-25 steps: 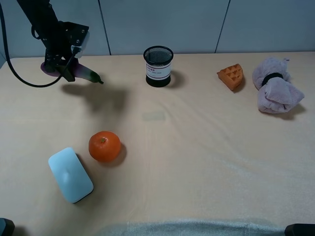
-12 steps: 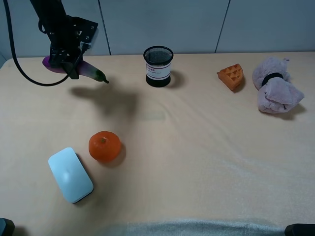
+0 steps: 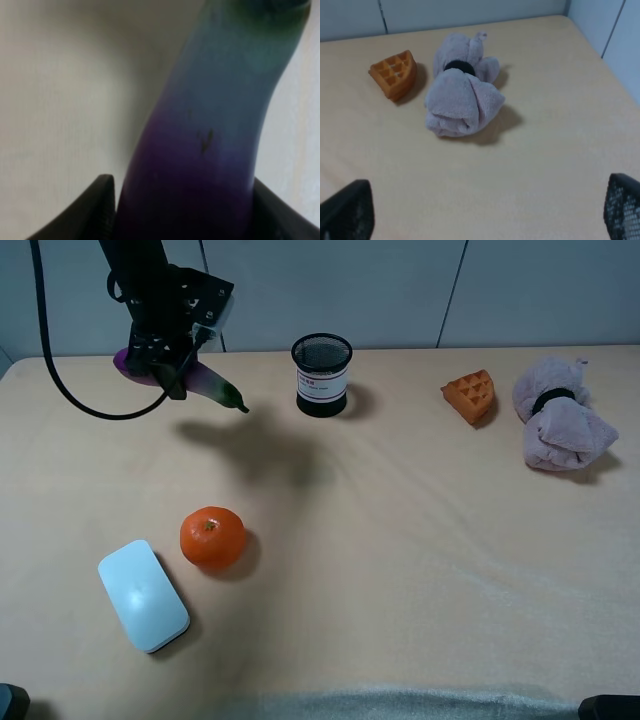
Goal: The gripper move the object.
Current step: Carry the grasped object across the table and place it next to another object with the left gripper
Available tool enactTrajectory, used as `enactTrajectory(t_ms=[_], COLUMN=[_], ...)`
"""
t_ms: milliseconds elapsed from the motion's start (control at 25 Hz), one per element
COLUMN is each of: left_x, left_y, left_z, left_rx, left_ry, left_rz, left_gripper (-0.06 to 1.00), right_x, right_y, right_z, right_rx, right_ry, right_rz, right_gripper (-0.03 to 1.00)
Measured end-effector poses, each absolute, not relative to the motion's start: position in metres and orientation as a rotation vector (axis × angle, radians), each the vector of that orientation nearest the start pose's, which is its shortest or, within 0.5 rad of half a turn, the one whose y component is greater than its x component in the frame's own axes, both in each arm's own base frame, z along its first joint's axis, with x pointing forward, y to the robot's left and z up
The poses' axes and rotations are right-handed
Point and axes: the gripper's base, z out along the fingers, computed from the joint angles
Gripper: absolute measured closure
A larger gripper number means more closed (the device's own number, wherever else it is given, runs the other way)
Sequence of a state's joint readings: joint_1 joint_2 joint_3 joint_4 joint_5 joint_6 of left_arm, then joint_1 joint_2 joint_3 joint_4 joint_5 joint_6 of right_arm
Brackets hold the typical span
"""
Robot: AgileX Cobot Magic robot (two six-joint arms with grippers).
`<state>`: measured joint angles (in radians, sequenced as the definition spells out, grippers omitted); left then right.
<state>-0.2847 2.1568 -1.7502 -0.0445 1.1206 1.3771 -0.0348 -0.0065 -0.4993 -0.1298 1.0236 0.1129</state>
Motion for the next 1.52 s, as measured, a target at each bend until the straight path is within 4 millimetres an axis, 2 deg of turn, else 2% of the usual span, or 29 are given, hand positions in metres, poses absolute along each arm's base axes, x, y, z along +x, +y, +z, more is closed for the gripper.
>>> enactTrajectory(t_ms=[1000,1520], left_x=[0.371,0.345], left_y=[-0.238,-0.275], left_z=[0.194,0.194], left_rx=[-2.598,-2.681], left_ry=[-1.961,-1.851], left_rz=[0.000,0.030], left_gripper=[0.43,0.43], right_x=[-0.005,-0.005], right_y=[-0.010,-0.010], right_z=[0.281,0.281], right_rx=[0.151,0.151], right_ry=[1.991,1.991], right_rz=[-0.104,-0.104], right_gripper=[0.28,0.28])
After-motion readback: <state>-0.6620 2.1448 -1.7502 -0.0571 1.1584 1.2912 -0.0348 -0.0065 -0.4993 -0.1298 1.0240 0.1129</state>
